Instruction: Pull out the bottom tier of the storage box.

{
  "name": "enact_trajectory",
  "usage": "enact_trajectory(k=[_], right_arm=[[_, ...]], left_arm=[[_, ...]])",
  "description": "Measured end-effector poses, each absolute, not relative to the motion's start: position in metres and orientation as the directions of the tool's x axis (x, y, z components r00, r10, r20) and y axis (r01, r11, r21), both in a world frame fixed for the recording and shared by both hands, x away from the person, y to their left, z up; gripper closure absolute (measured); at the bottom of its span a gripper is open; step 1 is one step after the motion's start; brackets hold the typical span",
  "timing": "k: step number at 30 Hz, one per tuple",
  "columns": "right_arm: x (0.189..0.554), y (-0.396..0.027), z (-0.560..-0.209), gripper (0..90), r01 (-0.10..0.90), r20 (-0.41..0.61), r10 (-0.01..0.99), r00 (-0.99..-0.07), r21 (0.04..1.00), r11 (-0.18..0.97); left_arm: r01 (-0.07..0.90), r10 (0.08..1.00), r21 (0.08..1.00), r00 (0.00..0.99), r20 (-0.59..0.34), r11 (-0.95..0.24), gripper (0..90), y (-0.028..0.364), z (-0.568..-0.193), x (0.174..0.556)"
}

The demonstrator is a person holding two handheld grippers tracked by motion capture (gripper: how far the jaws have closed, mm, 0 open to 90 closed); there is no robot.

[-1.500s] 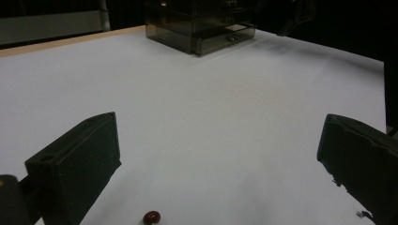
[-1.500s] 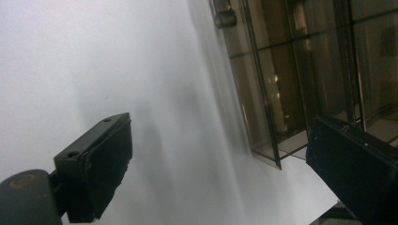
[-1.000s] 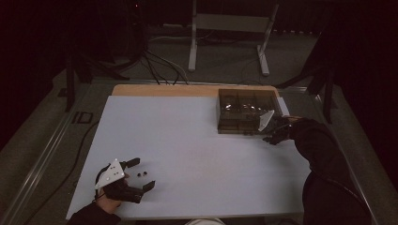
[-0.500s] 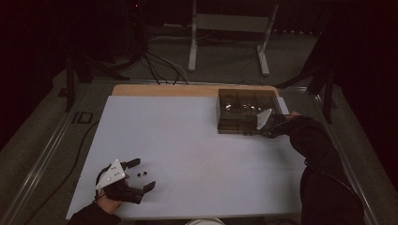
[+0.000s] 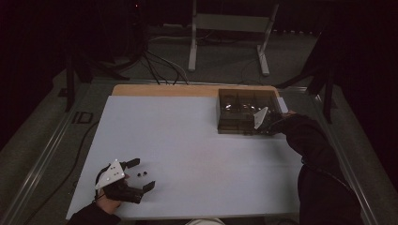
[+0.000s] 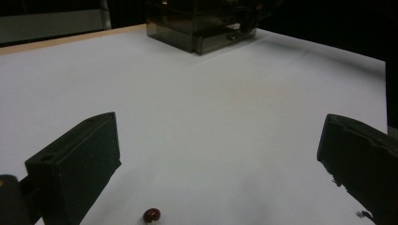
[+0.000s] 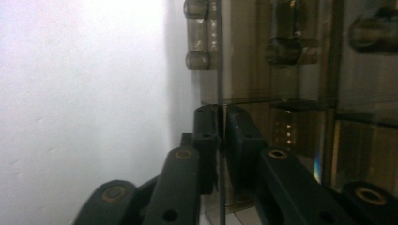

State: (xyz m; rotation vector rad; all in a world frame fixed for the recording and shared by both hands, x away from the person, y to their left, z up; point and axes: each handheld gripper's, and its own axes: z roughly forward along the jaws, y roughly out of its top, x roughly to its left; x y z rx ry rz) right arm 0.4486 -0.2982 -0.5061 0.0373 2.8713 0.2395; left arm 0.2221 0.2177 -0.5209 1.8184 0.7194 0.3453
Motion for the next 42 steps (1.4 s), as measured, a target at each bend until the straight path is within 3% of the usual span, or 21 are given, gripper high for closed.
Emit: enact_trajectory(k=[11, 42], right_arm=[[0.451, -0.296, -0.505, 85.5, -0.009, -0.237, 0.027, -0.971, 0.148, 0.989], [0.427, -0.302, -0.501, 86.6, 0.001, -0.172, 0.039, -0.984, 0.216, 0.976]], left_arm=[[0.307, 0.625, 0.927, 0.773, -0.109, -0.217, 0.9, 0.218, -0.521, 0.222], [0.305, 0.623, 0.926, 0.775, -0.107, -0.222, 0.9, 0.218, -0.521, 0.222]])
